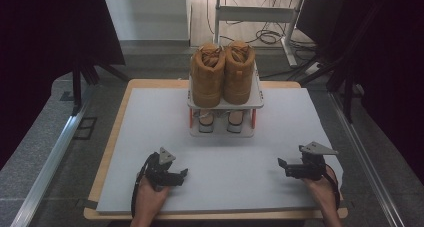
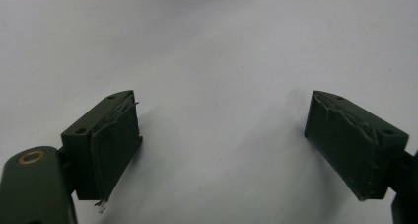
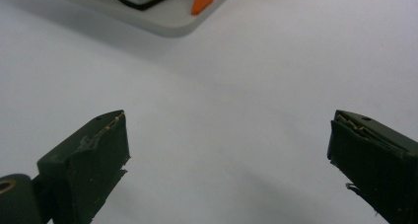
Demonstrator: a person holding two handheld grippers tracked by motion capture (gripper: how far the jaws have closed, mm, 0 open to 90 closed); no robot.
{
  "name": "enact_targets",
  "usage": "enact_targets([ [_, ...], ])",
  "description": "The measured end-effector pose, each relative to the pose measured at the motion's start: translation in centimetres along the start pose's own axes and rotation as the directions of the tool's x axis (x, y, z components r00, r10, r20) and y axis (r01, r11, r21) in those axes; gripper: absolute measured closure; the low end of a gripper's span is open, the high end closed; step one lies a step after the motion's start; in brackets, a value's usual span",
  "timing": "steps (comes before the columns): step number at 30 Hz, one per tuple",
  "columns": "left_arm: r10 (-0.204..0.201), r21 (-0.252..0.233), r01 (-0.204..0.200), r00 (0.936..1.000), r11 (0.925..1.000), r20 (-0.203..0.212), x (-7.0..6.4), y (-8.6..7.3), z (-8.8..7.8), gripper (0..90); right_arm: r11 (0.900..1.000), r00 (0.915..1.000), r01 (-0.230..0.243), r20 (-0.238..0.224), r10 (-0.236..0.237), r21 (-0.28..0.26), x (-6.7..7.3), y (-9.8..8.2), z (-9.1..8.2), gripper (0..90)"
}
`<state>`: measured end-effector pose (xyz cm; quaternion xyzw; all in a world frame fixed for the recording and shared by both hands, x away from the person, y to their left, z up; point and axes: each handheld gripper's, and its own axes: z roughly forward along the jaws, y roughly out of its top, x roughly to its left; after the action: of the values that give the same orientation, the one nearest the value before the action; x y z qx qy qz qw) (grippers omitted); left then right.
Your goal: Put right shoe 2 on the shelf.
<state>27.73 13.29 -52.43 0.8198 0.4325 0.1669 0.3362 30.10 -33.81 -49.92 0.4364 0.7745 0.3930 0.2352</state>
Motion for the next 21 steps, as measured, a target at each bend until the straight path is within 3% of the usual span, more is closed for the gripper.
enact_targets([
  [9, -0.001, 0.0, 0.001, 1.0, 1.0, 0.0, 0.0, 0.0, 0.0, 13.4, 0.998, 1.0, -0.007, 0.002, 0.007, 0.068, -0.3, -1.7, 0.6, 2.3],
  [14, 0.001, -0.001, -0.001, 1.0, 1.0, -0.001, 0.0, 0.0, 0.0, 13.4, 0.996, 0.9999, -0.011, 0.009, 0.011, 0.094, -0.3, -1.7, 0.7, 3.4],
  [18, 0.001, 0.0, -0.001, 1.0, 1.0, -0.001, 0.0, 0.0, 0.0, 13.4, 0.987, 1.0, -0.007, 0.0, 0.007, 0.162, -0.3, -1.6, 1.4, 4.4],
  [21, 0.001, 0.0, -0.001, 1.0, 1.0, -0.001, 0.0, 0.0, 0.0, 13.4, 0.986, 0.9999, -0.014, -0.003, 0.014, 0.165, -0.3, -1.6, 1.5, 4.2],
])
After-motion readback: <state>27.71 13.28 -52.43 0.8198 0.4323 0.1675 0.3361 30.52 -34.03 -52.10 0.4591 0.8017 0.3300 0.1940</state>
